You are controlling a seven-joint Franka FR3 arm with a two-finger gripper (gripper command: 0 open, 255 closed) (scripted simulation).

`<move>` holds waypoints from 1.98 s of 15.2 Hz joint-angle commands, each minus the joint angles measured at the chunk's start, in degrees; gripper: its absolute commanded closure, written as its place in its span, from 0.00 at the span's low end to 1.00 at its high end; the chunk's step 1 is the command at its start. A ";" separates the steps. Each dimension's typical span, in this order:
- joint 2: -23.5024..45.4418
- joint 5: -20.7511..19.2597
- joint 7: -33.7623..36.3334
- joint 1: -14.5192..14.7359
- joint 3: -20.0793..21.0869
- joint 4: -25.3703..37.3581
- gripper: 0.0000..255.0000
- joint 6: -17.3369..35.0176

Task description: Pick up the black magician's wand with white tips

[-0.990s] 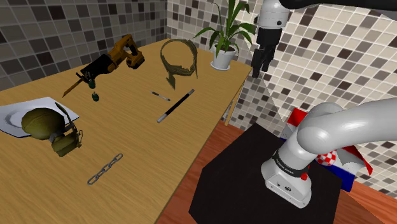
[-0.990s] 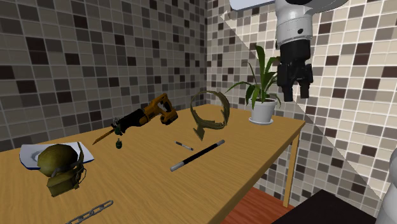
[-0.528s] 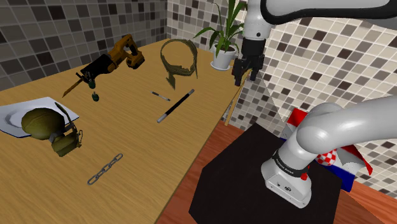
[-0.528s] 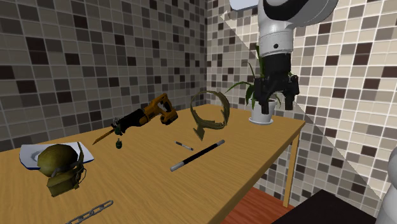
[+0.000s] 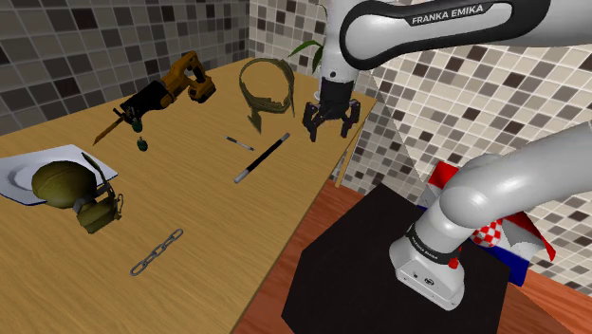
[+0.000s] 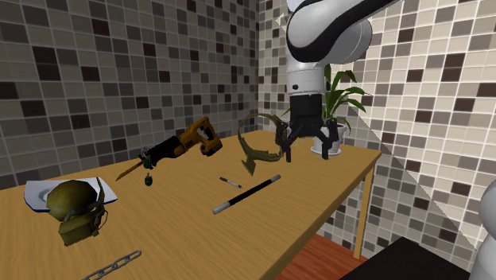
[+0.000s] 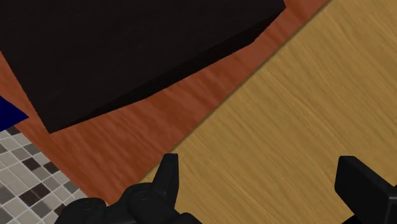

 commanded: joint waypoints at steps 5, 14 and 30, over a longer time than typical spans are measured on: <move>12.20 -1.73 19.42 -3.83 7.48 4.80 0.00 9.67; 34.52 -16.07 50.93 -7.17 11.98 17.60 0.00 18.52; 46.53 -24.95 64.39 -4.63 8.63 22.51 1.00 24.13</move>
